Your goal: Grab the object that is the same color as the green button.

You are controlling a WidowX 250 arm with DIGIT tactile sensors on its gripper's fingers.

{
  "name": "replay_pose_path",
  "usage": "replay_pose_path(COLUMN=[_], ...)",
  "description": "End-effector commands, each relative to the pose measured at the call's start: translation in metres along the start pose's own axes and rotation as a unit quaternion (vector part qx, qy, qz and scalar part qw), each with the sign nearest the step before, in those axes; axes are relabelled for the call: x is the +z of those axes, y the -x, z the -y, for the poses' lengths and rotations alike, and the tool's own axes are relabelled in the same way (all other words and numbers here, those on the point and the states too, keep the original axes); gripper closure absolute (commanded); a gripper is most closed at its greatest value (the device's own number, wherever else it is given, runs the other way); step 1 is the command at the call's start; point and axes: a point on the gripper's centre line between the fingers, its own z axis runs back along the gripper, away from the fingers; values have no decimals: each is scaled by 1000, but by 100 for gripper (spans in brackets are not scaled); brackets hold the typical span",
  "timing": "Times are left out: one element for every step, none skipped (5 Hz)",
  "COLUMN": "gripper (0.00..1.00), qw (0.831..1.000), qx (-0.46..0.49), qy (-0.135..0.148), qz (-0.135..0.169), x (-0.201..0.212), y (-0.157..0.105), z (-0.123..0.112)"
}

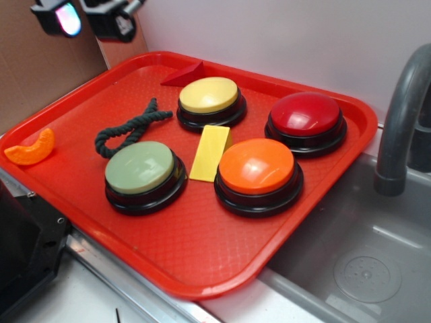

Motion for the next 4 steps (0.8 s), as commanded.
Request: replay_pose_path(gripper=[0,0,0,0], qw=[996,993,993,993], qx=[89,109,110,105], qy=[32,34,26,32], qz=[4,-22,-34,-42], x=[-44,-68,-83,-105], y=[-1,4,1,8], z=[-51,-65,-65,-59])
